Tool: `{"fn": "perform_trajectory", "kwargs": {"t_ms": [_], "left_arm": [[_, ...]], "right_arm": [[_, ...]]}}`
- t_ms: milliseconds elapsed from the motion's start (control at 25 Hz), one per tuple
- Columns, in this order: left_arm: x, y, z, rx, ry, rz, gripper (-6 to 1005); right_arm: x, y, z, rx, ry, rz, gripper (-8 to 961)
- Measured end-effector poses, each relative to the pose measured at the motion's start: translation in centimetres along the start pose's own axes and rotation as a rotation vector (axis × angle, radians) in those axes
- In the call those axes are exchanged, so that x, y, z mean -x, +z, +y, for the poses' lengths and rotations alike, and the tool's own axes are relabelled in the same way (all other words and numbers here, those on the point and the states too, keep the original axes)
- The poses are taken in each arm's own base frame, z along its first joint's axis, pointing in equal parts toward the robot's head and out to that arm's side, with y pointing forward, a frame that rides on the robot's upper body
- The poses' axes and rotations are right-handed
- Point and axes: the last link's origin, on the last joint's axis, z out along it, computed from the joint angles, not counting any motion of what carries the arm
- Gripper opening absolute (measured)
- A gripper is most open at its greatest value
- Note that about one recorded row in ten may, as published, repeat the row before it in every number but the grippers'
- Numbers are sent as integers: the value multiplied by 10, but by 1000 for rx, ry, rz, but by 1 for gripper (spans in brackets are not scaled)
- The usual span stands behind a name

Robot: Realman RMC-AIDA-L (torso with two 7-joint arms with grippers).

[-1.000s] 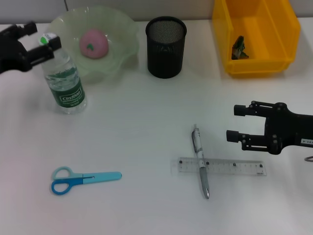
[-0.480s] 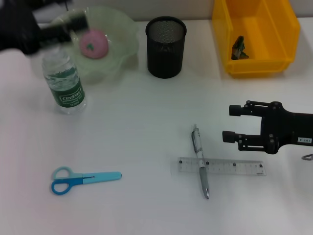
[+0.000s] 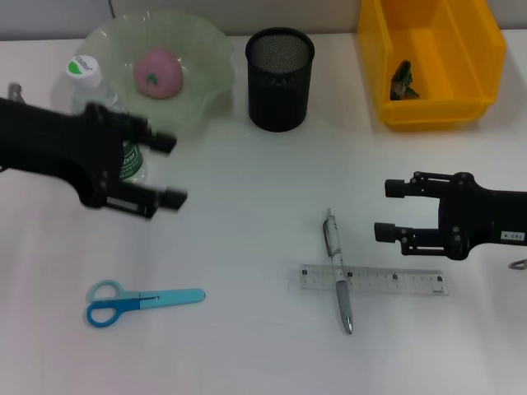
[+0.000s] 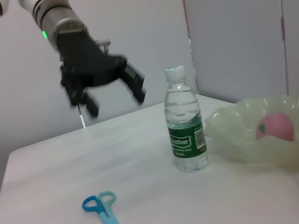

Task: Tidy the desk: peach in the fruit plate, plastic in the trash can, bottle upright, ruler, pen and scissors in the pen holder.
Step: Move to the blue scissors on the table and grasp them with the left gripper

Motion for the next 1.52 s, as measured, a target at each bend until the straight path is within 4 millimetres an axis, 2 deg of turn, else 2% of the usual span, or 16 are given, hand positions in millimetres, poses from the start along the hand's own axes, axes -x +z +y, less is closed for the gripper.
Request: {"fn": "perform_trajectory", "kwargs": {"t_ms": [280, 400, 720, 1040, 1520], "left_arm": [[0, 35, -5, 21, 16, -401, 762], [-1, 49, -3, 45, 52, -506, 757], [-3, 75, 10, 101, 139, -661, 746], [4, 97, 19, 96, 175, -780, 735], [10, 110, 24, 71, 193, -842, 718]], "right_arm": [[-4, 3, -6, -52, 50, 5, 738], [-7, 4, -7, -71, 68, 15, 738], [-10, 11, -3, -66, 86, 8, 738], [-11, 9, -4, -76, 102, 5, 738], [-11, 5, -6, -85, 99, 10, 738]]}}
